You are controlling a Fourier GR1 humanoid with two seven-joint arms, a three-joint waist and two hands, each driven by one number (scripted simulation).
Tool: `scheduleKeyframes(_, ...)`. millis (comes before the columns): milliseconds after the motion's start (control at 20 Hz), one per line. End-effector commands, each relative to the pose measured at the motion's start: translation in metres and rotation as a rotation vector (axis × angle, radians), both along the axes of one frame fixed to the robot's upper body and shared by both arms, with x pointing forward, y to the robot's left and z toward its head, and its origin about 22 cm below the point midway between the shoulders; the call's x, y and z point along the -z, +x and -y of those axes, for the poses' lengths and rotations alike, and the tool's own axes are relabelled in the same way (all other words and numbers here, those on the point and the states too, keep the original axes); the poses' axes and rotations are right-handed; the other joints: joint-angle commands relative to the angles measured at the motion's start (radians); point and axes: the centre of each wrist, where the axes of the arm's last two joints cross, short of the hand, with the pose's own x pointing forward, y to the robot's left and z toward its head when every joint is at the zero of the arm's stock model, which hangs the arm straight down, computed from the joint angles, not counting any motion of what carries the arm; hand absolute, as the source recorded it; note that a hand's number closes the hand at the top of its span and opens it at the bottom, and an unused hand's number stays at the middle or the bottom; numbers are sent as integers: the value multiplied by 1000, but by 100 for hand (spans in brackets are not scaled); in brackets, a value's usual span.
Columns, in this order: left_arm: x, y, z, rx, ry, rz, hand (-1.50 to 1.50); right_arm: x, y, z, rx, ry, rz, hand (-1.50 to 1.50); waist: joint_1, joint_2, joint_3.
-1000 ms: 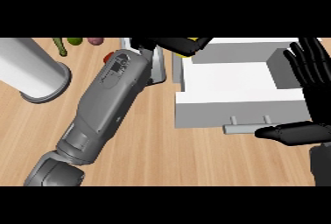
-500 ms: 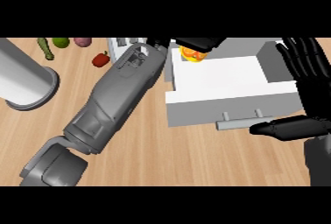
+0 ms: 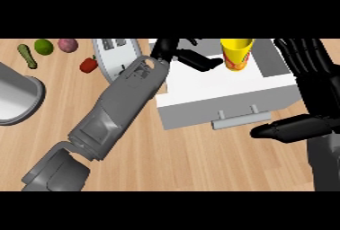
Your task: Pick up the cup, place it into the drawer and close the drawer
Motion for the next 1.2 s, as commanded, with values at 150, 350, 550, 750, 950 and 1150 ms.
scheduleKeyframes(150, 12, -4, -3, 11, -118, -2, -150, -8, 6, -25, -164, 18, 10, -150, -36, 11, -1)
scheduleKeyframes(350, 4, -6, 0, 39, -267, 34, -150, -11, 6, -41, -368, -8, -3, 150, -47, 12, -2)
scheduleKeyframes(550, -11, -6, 4, 63, -410, 90, -150, 6, 4, -44, -535, -75, -93, 150, -16, 3, -2)
scheduleKeyframes(750, -1, -5, -1, -21, -431, 137, -150, 8, -5, -34, -589, -384, -183, 150, 4, -6, -2)
scheduleKeyframes(950, 8, -4, -6, -43, -446, 122, -150, 22, -15, -27, -508, -558, -253, -150, 61, -17, -2)
scheduleKeyframes(1150, 11, -5, -7, -66, -470, 108, -150, 18, -14, -25, -340, -741, -170, -150, 114, -28, -1)
